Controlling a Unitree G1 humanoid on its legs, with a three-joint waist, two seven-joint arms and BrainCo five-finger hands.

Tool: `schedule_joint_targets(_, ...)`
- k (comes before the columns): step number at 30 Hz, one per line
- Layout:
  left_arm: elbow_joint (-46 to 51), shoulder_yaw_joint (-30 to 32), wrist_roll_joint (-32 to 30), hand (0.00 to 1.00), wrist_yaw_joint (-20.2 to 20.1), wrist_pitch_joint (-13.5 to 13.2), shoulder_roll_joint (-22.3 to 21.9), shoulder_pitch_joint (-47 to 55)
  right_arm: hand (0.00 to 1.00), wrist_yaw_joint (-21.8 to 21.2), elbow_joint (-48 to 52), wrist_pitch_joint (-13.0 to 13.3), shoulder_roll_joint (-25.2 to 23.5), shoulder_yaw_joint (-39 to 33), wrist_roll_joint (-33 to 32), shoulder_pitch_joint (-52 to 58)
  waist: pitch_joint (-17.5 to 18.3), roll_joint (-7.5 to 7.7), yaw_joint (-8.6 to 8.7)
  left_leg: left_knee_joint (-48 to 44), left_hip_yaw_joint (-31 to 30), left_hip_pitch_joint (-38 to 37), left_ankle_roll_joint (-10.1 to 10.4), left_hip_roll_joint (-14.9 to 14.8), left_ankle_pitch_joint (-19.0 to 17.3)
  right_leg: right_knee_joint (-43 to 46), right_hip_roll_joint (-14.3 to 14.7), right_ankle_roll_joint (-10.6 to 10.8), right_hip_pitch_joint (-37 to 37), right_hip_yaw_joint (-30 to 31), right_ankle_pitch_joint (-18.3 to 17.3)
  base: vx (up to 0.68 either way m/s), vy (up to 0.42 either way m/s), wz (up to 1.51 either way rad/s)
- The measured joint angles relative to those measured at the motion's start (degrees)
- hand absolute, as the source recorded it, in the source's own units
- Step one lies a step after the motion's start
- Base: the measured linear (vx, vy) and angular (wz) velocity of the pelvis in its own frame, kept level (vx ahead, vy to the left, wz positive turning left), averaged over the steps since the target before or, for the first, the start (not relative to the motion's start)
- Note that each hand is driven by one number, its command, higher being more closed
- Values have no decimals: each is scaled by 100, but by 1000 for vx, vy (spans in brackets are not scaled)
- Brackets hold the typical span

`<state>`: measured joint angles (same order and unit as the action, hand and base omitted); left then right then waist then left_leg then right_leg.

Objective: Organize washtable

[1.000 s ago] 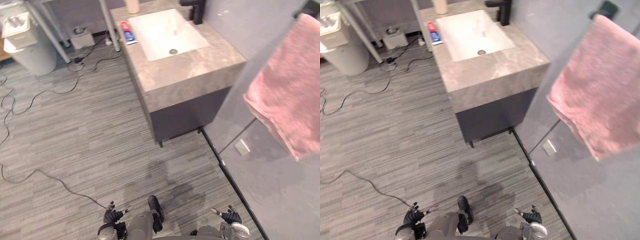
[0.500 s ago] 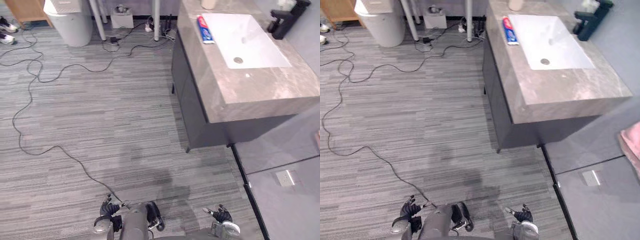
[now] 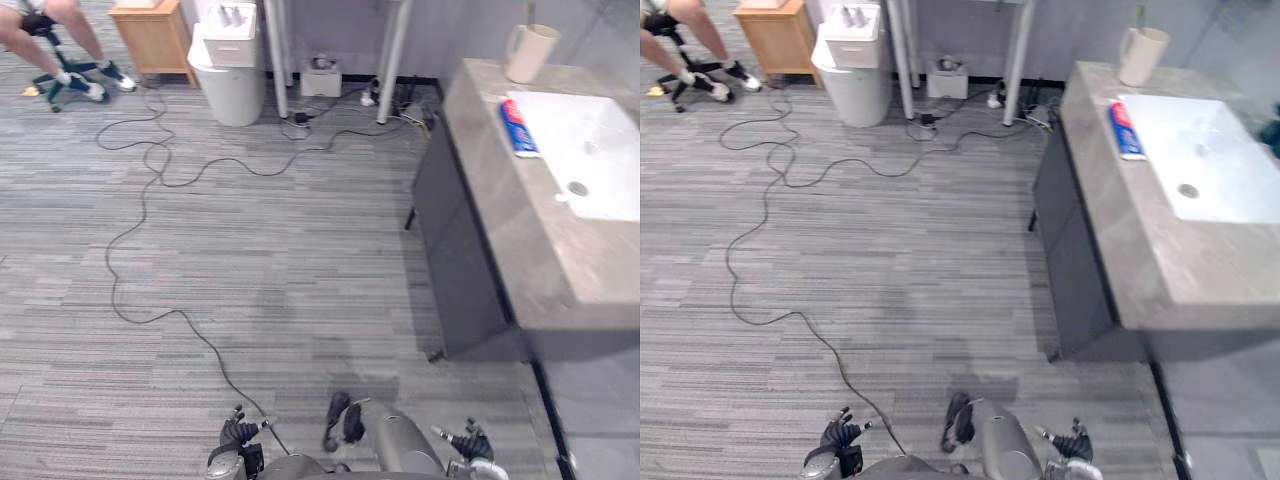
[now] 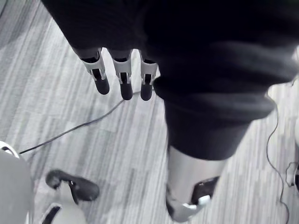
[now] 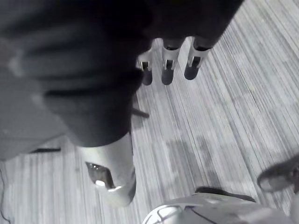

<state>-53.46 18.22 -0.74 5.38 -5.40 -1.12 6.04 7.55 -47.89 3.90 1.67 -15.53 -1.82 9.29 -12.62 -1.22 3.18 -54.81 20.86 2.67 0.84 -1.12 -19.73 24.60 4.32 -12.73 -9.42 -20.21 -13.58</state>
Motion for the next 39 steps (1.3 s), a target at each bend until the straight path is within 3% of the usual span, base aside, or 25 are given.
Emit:
schedule_joint_targets(3,235,126,78,0,5,0,-15,67,0,9,1,15,-5,176,-38,-71,48,60,-244,-506,-277,478,-36,-903,-47,-156,33,220,524,602,-179,464,151,-90)
schedule_joint_targets(5,241,138,110,0,2,-15,-17,-12,0,5,-3,15,-71,338,-49,-153,39,125,-255,-176,-573,890,-39,-1114,-52,-308,-47,427,720,979,-165,397,243,-95)
schedule_joint_targets(8,253,142,115,0,3,-37,-20,-111,0,6,-6,3,-298,260,-93,-199,11,275,-313,1247,-1023,1361,76,-1034,12,-711,-355,749,1175,1675,-160,438,352,-107)
schedule_joint_targets(11,247,30,185,0,11,-161,-26,-132,0,16,-15,2,-348,78,-97,-108,43,253,-421,2771,-1955,1731,626,-878,465,-721,-641,1316,1357,2253,-505,440,481,-98)
schedule_joint_targets(12,221,-5,245,0,11,-196,1,-119,0,19,-25,-1,-363,61,-95,-12,152,267,-439,2565,-1919,1734,532,-838,1032,-634,-740,1464,1424,2507,-738,446,524,-91)
schedule_joint_targets(13,230,-1,247,0,11,-206,39,-107,0,21,-45,-4,-412,52,-87,5,215,354,-471,2384,-1839,1761,362,-760,980,-620,-838,1488,1417,2644,-765,562,644,-98)
schedule_joint_targets(14,225,2,232,0,22,-209,148,-108,0,-7,-88,-7,-561,69,-78,20,312,521,-481,2120,-1534,1767,256,-724,631,-545,-993,1480,1384,2951,-702,394,425,-76)
schedule_joint_targets(15,220,2,231,0,20,-209,185,-107,0,-27,-126,-26,-558,135,-67,9,366,627,-457,2038,-1435,1741,168,-686,525,-481,-1070,1608,1311,3022,-614,534,596,-94)
schedule_joint_targets(16,198,3,229,0,22,-186,249,-119,0,-24,-113,-29,-564,63,-24,-2,393,693,-473,1876,-1120,1617,-116,-643,296,-60,-1228,1843,1114,3147,-439,409,466,-80)
schedule_joint_targets(18,104,3,226,0,68,-148,256,-161,0,-18,-112,-32,-570,-41,-7,-42,387,695,-499,1948,-810,1294,-289,-604,151,831,-1308,2035,744,3219,-233,357,389,-84)
schedule_joint_targets(19,-37,-7,226,0,104,-114,221,-207,0,-40,-114,-32,-569,-30,20,-61,339,606,-562,2204,-569,819,-367,-568,104,1791,-1306,2049,353,3131,-233,300,301,-79)
schedule_joint_targets(21,-69,-9,226,0,114,-112,163,-201,0,-39,-51,-2,-542,-48,42,-92,300,519,-538,2588,-330,282,-373,-533,101,2421,-1329,1996,-12,2582,-295,255,234,-69)
schedule_joint_targets(23,-86,-13,227,0,112,-114,157,-270,0,-35,-16,20,-569,-48,55,-111,311,550,-511,3032,-137,-107,-400,-472,75,2491,-1342,1914,-414,1861,-374,247,125,-42)
schedule_joint_targets(26,-211,-38,230,0,112,-113,136,-332,0,-38,-110,16,-494,-29,145,-276,273,497,-518,3509,244,-571,-345,-493,88,1694,-1345,1794,-774,763,-392,219,26,-57)
schedule_joint_targets(27,-273,-63,229,0,111,-113,145,-329,0,-38,-157,19,-461,-17,178,-339,254,460,-499,3697,385,-757,-275,-488,126,1160,-1328,1635,-847,355,-293,252,-10,-64)
schedule_joint_targets(28,-308,-84,230,0,110,-113,154,-301,0,-38,-202,25,-448,-15,190,-367,254,458,-468,3767,422,-806,-209,-463,151,866,-1307,1500,-876,222,-175,275,-44,-37)
schedule_joint_targets(30,-334,-208,228,0,103,-119,223,-261,0,-41,-303,30,-450,-35,202,-326,265,561,-372,4135,364,-1127,7,-187,220,102,-1234,1111,-876,168,624,303,-109,2)
schedule_joint_targets(31,-347,-205,227,0,106,-115,202,-269,0,-49,-298,60,-429,-62,168,-318,253,546,-354,4204,308,-1229,63,-165,196,180,-1241,932,-874,252,713,322,-150,3)
schedule_joint_targets(32,-339,-207,225,0,106,-119,157,-255,0,-45,-316,76,-324,-76,214,-355,270,408,-363,4299,272,-1364,251,-280,258,268,-1141,879,-833,194,606,325,-184,-4)
schedule_joint_targets(33,-335,-204,224,0,101,-120,108,-257,0,-61,-346,78,-302,-80,233,-365,257,327,-379,4231,195,-1362,404,-363,342,233,-1073,864,-748,172,452,322,-199,-10)
schedule_joint_targets(35,-332,-174,218,0,104,-114,38,-221,0,-73,-346,77,-275,-88,229,-398,239,187,-363,3680,53,-1232,486,-621,335,61,-821,815,-541,155,334,329,-248,-11)
schedule_joint_targets(36,-278,-154,213,0,98,-116,43,-199,0,-75,-347,65,-245,-98,221,-394,238,186,-354,3036,-56,-1040,536,-815,352,-58,-689,775,-363,172,274,320,-240,-22)
schedule_joint_targets(37,-233,-140,216,0,94,-115,56,-187,0,-75,-347,44,-264,-79,216,-361,224,202,-360,2152,-242,-728,733,-1063,445,-225,-553,724,-126,215,235,372,-244,-37)
schedule_joint_targets(38,-119,-111,217,0,85,-118,73,-150,0,-71,-342,46,-295,-21,209,-308,210,213,-390,1095,-424,-396,765,-1361,438,-415,-383,667,197,301,198,297,-174,-44)
schedule_joint_targets(39,-70,-107,217,0,84,-120,77,-129,0,-65,-343,43,-302,-18,194,-292,204,224,-393,736,-458,-260,761,-1470,435,-475,-320,643,331,357,175,340,-168,-66)
